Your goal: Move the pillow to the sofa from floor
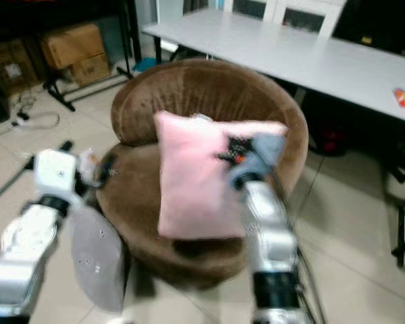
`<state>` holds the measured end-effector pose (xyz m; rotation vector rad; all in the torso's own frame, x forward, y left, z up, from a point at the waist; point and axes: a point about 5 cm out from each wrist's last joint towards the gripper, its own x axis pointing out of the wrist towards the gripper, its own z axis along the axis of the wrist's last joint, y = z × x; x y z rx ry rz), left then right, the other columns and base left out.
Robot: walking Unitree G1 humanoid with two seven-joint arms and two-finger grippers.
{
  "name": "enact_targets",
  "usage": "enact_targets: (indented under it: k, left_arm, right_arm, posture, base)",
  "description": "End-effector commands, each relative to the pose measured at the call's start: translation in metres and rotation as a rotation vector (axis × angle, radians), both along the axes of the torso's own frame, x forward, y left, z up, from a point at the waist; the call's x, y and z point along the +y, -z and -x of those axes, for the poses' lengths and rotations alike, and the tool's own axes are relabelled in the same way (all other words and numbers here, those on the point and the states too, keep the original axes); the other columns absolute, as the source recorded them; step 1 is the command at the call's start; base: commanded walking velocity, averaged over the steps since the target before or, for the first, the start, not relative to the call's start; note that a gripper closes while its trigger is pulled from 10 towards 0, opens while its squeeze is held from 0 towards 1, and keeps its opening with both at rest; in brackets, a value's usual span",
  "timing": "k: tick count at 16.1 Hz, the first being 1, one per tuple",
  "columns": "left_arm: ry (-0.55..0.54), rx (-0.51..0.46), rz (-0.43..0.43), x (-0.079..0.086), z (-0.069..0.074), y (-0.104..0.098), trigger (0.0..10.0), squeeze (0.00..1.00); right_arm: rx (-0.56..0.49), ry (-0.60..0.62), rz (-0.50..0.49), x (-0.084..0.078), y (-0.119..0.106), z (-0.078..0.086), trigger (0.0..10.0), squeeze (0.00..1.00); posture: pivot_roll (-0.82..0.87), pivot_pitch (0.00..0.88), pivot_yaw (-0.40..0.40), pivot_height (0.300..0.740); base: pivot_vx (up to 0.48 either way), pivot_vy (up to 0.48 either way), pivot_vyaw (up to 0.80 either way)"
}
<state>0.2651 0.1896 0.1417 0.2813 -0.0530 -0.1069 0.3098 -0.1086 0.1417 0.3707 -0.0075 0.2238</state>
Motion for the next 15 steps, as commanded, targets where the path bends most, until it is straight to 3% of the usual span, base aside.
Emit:
enact_targets:
  k: [1,15]
  left_arm:
    - [0.029,-0.006,0.005,-0.0076,-0.0010,-0.0016,10.0,0.00]
    - [0.039,-0.005,-0.001,-0.0076,-0.0025,-0.0018,10.0,0.00]
  right_arm:
    - [-0.055,0.049,0.018,-0.0147,-0.0107,-0.0021,10.0,0.00]
    - [-0.062,0.052,0.012,-0.0127,-0.0121,-0.0049,10.0,0.00]
  posture:
    - [-0.01,0.000,-0.024,0.740]
    - [-0.01,0.000,-0.013,0.740]
  base:
    - [0.330,0.000,0.00]
    - [0.333,0.000,0.00]
